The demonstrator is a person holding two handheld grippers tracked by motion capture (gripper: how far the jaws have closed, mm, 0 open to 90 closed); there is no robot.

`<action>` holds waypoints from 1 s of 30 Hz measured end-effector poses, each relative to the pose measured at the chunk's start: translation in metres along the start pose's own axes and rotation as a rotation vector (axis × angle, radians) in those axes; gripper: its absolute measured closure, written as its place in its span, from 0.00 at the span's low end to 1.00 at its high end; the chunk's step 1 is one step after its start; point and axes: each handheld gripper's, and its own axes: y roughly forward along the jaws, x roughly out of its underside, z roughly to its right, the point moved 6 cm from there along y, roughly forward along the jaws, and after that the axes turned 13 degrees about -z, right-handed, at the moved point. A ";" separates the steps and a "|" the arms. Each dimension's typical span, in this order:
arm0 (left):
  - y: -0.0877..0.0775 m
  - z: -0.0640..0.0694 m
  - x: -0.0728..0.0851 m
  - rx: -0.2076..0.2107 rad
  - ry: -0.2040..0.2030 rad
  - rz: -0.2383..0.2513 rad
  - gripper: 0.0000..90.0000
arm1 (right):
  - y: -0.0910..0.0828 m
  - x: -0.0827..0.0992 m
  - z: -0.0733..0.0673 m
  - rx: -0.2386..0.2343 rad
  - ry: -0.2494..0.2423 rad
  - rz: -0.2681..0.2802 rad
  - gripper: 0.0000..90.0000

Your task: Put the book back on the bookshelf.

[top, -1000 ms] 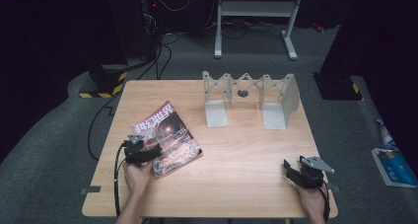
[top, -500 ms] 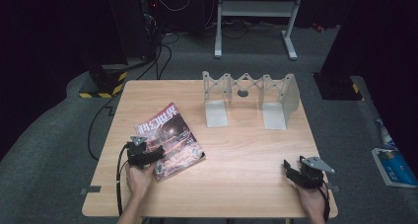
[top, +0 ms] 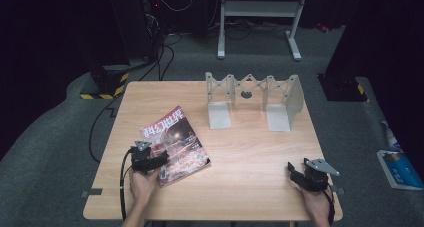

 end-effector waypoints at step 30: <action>-0.013 0.025 0.019 0.022 0.062 -0.009 0.27 | -0.001 0.001 -0.001 -0.004 -0.003 0.000 0.37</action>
